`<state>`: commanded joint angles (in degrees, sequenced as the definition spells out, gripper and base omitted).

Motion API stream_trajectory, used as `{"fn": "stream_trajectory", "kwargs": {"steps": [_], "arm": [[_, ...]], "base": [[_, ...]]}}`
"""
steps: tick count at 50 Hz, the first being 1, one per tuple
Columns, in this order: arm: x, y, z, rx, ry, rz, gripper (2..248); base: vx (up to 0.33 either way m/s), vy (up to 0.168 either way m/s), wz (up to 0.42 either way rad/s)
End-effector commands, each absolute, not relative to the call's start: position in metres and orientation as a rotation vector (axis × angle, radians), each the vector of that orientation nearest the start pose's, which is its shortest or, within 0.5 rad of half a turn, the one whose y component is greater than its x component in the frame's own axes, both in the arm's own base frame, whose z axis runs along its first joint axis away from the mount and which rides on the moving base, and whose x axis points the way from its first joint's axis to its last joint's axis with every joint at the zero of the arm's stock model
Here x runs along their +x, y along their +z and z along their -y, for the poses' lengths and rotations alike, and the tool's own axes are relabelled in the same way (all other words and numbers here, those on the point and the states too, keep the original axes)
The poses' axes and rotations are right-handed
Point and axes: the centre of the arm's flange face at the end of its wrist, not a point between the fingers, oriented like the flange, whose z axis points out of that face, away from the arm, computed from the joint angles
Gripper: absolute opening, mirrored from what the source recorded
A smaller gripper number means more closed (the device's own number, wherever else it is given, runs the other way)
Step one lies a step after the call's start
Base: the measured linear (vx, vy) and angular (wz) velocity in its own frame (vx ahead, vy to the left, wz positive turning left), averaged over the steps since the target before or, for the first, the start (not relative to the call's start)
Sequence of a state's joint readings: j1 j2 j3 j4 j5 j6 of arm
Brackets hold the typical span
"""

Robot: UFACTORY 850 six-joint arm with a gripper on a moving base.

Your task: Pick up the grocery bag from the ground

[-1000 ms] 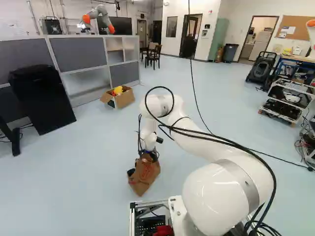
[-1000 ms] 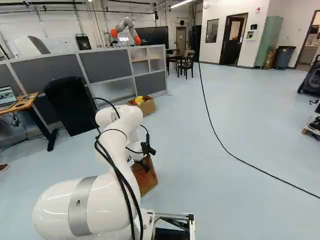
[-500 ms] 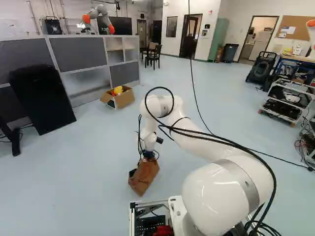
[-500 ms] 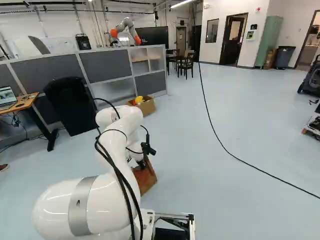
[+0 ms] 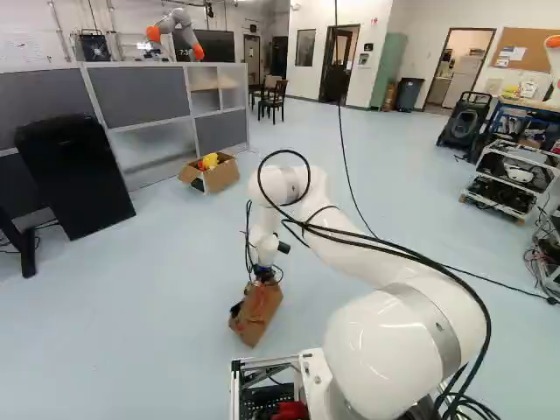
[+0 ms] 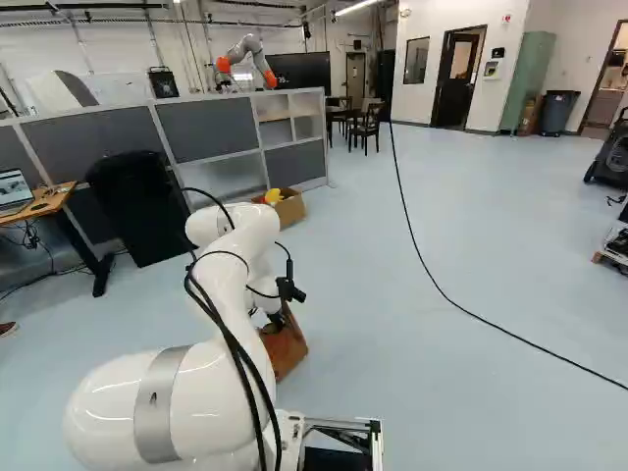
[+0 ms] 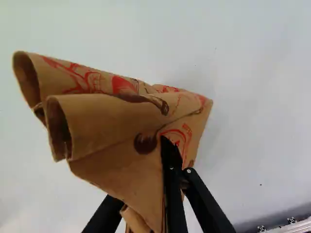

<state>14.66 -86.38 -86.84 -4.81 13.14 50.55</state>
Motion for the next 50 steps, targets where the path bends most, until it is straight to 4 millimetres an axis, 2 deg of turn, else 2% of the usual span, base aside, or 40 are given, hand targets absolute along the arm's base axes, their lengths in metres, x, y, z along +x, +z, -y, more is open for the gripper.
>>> {"fn": "stream_trajectory", "kwargs": {"steps": [50], "arm": [[0.543,-0.048,-0.144,-2.872,-0.315,-0.798,26]], "base": [[0.0,0.0,0.0]]}}
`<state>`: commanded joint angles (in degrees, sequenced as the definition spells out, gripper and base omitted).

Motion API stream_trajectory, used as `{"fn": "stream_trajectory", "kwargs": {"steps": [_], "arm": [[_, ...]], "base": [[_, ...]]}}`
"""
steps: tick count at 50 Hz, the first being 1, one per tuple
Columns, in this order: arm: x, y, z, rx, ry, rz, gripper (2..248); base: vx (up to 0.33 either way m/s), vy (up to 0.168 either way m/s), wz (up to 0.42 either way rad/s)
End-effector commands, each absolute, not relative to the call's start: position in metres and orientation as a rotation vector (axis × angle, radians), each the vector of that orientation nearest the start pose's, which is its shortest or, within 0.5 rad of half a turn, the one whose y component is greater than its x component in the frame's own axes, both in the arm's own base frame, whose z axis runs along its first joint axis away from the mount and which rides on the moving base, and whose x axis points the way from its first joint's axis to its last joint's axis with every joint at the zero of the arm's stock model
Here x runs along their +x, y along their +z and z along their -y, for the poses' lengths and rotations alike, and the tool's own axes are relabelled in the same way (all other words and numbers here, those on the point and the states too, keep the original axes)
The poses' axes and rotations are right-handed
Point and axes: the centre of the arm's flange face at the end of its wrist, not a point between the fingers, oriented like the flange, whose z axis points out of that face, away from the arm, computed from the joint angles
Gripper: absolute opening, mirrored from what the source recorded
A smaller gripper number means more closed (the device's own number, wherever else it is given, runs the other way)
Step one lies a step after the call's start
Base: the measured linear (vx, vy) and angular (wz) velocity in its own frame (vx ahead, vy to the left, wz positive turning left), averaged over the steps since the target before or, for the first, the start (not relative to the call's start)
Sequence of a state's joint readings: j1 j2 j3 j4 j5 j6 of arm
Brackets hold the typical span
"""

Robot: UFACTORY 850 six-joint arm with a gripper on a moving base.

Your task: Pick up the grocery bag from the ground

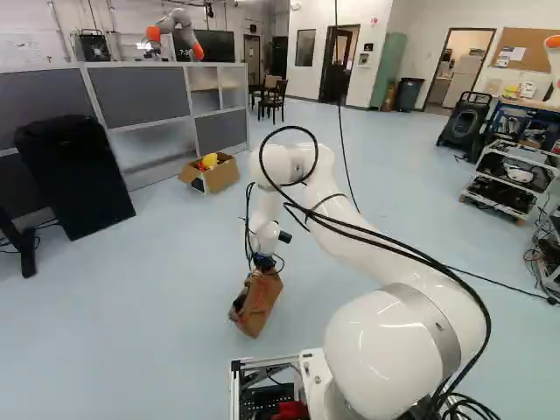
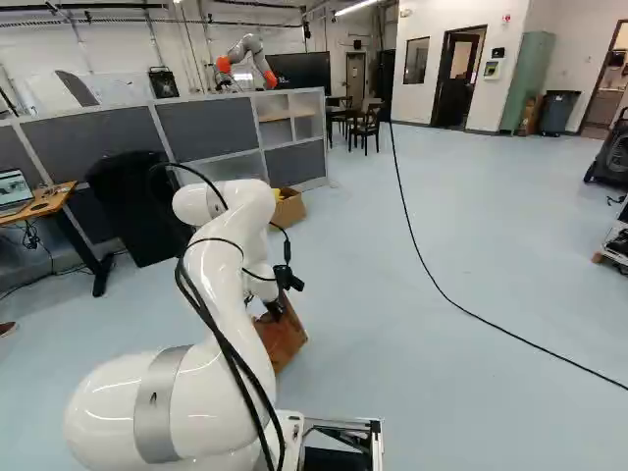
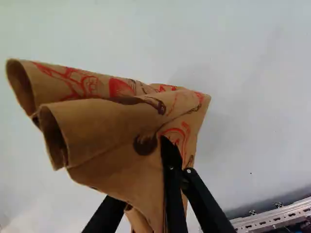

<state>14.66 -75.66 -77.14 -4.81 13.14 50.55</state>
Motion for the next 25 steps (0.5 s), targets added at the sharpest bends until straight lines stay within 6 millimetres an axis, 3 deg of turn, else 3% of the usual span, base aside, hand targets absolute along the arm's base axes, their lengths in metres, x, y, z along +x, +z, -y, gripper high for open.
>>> {"fn": "stream_trajectory", "kwargs": {"steps": [25], "arm": [[0.54,-0.011,-0.143,-2.862,-0.334,-0.795,26]], "base": [[0.0,0.0,0.0]]}}
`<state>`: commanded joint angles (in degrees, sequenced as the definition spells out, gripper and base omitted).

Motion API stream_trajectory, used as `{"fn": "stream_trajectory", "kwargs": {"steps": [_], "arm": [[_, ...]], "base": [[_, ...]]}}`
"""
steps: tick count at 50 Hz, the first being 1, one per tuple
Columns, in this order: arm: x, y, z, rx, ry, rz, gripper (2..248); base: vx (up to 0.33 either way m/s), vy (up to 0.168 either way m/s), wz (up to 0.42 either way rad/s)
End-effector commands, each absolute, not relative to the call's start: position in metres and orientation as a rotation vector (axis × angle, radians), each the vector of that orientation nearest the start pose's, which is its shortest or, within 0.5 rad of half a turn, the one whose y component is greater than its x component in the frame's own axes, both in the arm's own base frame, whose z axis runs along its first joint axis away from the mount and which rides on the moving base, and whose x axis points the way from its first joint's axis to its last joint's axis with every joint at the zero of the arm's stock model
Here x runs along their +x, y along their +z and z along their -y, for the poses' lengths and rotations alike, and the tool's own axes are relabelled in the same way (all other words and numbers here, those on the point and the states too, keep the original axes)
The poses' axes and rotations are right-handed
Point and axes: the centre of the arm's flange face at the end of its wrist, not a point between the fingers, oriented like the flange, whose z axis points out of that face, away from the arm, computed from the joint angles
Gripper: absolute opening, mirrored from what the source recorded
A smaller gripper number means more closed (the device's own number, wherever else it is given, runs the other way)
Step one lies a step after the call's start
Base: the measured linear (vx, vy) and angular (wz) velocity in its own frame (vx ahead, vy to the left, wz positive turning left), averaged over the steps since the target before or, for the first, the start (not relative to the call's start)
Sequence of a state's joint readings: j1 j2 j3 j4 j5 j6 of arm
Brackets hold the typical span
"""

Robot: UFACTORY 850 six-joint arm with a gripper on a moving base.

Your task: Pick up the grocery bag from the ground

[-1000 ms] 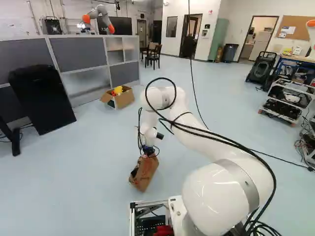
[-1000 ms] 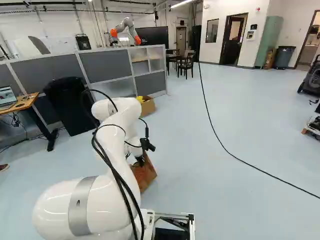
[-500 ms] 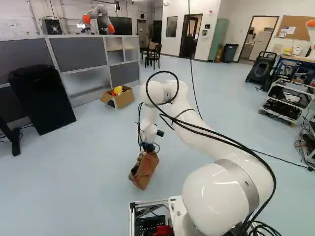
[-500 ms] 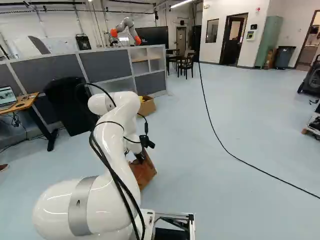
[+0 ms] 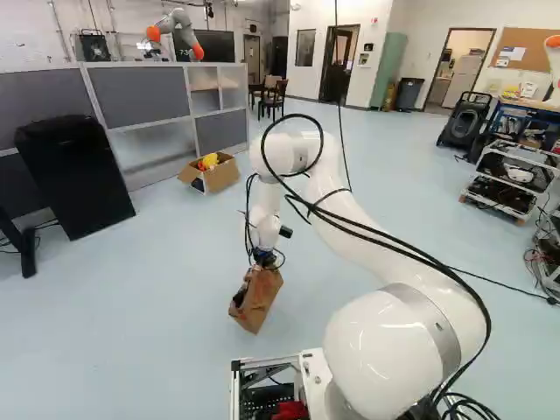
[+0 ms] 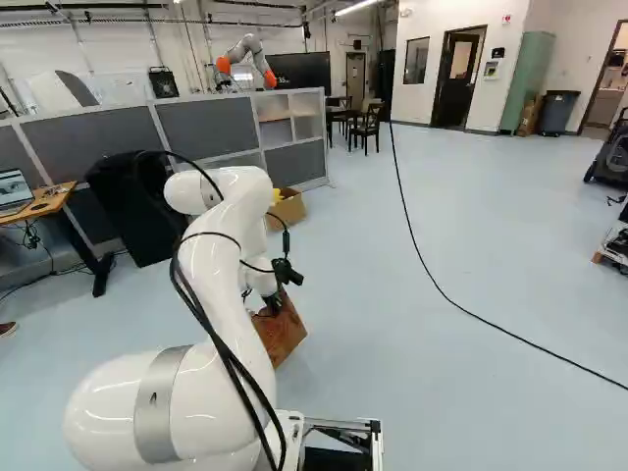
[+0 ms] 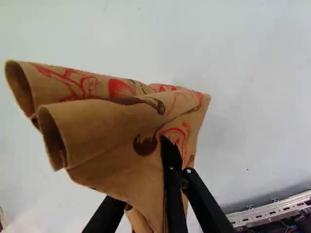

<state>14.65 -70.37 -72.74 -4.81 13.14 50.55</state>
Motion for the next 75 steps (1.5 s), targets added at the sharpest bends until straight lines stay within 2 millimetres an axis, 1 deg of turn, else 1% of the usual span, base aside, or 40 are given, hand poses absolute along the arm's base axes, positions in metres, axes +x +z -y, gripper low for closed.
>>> {"fn": "stream_trajectory", "kwargs": {"steps": [50,75], "arm": [[0.532,0.063,-0.141,-2.835,-0.388,-0.787,26],[0.525,0.099,-0.14,-2.819,-0.418,-0.781,26]], "base": [[0.0,0.0,0.0],[0.0,0.0,0.0]]}}
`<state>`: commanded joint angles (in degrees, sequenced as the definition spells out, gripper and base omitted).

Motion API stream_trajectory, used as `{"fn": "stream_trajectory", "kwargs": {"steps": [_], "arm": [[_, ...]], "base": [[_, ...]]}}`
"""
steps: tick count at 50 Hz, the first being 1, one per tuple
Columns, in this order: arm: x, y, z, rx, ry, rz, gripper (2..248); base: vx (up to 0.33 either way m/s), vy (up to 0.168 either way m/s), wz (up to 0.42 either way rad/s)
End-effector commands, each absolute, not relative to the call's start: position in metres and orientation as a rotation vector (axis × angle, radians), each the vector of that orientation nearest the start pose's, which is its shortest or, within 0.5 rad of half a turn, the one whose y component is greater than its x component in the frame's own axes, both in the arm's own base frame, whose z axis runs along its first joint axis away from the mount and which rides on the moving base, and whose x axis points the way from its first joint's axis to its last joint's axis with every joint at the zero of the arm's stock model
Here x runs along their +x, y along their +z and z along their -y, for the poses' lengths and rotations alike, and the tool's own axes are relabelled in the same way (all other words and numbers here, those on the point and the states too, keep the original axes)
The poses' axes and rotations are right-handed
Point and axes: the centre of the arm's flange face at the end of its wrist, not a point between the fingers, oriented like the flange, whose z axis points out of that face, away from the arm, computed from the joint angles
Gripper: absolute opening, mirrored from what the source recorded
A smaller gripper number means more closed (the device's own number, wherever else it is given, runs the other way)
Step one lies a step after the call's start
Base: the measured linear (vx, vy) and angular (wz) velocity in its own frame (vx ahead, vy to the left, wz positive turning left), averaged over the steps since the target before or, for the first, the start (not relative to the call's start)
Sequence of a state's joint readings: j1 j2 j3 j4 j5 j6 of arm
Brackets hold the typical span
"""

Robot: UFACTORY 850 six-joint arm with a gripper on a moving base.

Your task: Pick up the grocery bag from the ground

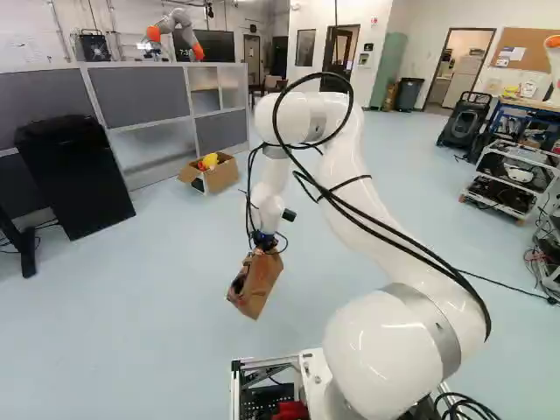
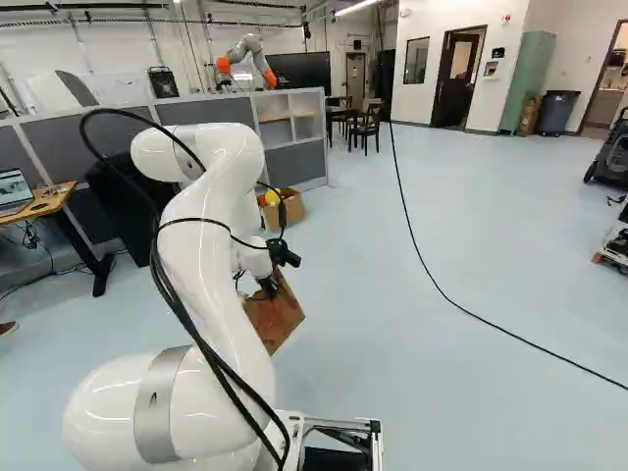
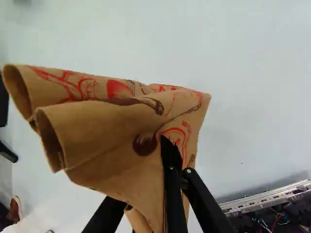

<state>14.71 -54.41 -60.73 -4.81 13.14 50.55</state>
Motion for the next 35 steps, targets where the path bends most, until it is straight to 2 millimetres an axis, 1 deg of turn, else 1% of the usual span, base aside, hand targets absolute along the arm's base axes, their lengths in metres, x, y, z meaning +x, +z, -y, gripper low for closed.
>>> {"fn": "stream_trajectory", "kwargs": {"steps": [35], "arm": [[0.509,0.15,-0.137,-2.795,-0.464,-0.768,26]], "base": [[0.0,0.0,0.0]]}}
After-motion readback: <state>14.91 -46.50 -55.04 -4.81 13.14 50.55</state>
